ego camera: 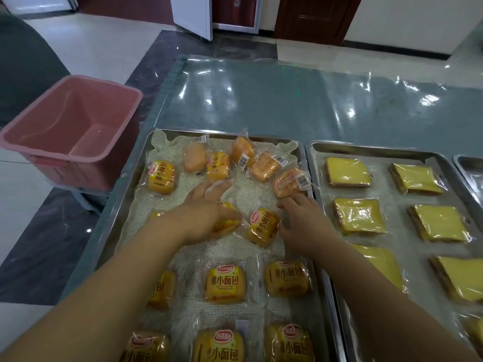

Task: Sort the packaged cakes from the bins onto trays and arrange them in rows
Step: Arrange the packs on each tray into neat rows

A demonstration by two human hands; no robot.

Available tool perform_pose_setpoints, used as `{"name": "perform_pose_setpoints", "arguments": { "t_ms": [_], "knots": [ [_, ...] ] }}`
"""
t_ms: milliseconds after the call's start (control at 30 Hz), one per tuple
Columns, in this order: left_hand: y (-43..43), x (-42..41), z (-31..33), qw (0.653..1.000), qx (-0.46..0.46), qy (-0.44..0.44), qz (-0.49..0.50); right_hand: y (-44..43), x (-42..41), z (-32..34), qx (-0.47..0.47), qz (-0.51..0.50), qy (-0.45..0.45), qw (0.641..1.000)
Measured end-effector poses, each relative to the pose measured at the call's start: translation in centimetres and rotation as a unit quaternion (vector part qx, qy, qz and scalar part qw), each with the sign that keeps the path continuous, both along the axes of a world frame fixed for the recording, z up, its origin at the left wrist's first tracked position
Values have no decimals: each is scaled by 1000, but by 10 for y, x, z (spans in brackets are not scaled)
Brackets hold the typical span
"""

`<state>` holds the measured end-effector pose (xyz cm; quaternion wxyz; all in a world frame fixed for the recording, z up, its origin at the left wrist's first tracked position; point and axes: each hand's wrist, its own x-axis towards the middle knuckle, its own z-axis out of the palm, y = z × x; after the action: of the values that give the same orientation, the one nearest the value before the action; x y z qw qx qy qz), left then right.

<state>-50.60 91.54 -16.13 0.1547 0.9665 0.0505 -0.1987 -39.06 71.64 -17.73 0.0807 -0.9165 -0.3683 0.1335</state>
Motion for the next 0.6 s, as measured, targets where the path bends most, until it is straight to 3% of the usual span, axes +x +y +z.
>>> {"name": "perform_pose_setpoints", "arguments": {
  "t_ms": [133, 233, 600],
  "knots": [
    [-2, -2, -4, 999, -12, -4, 32, 8, -1, 2, -26, 96, 69, 993],
    [-6, -3, -10, 997, 6, -19, 68, 17, -1, -2, -86, 145, 41, 985],
    [-7, -7, -37, 989, 32, -75, 123, 17, 8, -6, -105, 153, -6, 983]
  ]
}}
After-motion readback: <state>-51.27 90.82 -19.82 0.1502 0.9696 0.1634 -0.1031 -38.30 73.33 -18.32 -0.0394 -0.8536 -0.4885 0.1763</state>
